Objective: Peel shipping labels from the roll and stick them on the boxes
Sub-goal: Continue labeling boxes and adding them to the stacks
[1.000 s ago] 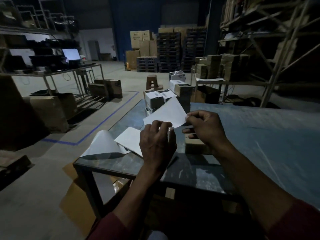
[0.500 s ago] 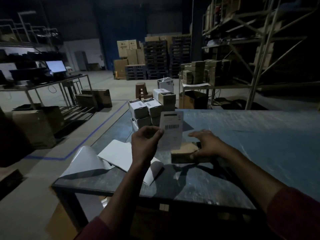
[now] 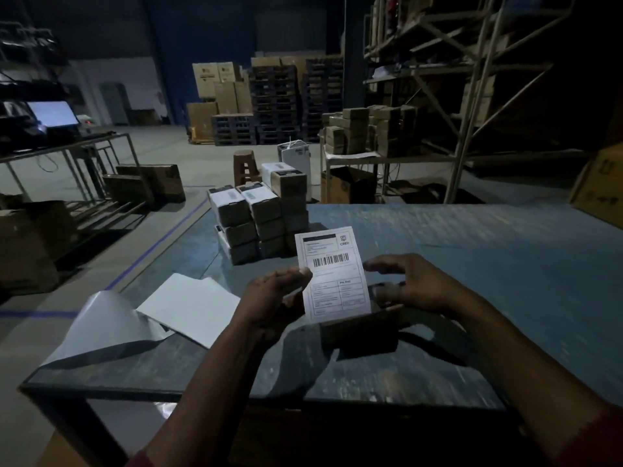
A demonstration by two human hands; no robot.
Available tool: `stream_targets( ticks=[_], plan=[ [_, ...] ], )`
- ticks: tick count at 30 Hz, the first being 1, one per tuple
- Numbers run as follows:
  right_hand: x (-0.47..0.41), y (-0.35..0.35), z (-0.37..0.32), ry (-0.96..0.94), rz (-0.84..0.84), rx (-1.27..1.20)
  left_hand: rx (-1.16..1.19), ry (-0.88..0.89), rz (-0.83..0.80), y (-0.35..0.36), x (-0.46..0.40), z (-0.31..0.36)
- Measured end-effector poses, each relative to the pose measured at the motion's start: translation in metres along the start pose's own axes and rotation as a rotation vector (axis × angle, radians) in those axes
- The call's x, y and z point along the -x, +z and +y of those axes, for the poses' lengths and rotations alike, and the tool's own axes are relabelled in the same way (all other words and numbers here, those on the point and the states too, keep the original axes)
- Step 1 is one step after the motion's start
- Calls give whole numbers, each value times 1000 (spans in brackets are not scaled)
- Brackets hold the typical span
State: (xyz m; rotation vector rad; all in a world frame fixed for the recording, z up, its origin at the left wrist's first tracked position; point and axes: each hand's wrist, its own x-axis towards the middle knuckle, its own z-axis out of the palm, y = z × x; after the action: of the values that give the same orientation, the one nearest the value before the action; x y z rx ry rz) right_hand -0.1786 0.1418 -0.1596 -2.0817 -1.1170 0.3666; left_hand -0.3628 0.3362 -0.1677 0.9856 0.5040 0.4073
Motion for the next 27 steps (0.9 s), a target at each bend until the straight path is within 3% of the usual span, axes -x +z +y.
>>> stream_targets(
  ticks=[3, 11, 21, 27],
  plan=[
    [7, 4, -16, 158, 180, -466, -13, -21, 25, 6, -3, -7],
    [9, 27, -16, 294, 241, -637, -52, -81, 131, 14, 4, -25],
    [1, 23, -7, 452, 202, -527, -462, -70, 249, 11, 7, -21],
    [0, 23, -13, 505, 212, -459, -565, -15, 265, 14, 5, -20]
  ],
)
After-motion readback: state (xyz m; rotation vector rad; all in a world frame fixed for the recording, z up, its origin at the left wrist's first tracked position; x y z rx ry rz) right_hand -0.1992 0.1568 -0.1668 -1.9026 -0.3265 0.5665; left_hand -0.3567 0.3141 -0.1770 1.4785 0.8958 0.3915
